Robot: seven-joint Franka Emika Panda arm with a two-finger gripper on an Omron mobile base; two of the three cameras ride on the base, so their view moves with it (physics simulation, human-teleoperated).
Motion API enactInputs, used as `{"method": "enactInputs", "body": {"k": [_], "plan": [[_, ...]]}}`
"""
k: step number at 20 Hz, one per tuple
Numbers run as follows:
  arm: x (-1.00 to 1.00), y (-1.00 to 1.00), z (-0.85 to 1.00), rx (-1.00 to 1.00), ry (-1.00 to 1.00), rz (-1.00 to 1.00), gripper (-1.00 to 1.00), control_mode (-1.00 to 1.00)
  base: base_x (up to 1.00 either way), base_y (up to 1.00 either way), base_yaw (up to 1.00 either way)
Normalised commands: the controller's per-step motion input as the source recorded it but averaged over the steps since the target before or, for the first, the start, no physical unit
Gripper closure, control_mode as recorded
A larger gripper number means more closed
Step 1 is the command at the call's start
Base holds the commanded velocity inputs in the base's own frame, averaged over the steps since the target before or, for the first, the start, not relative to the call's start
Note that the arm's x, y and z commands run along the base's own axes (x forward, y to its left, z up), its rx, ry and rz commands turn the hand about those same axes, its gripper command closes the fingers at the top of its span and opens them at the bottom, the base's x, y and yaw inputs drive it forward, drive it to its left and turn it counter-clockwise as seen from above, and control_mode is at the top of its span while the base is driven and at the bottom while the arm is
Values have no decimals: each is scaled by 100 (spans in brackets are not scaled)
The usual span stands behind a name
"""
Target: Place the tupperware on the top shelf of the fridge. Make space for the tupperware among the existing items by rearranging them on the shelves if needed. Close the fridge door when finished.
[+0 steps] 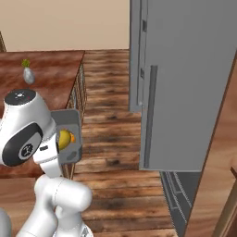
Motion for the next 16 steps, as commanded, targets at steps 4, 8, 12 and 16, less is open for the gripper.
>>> {"method": "enactInputs", "body": {"k": [4,8,12,16], "plan": [[0,0,0,0,0,0,100,100,14,-52,27],[0,0,0,0,0,0,100,100,25,-52,10],[0,0,0,0,0,0,100,100,57,-3,3],[0,0,0,0,0,0,100,100,70,15,1]]}}
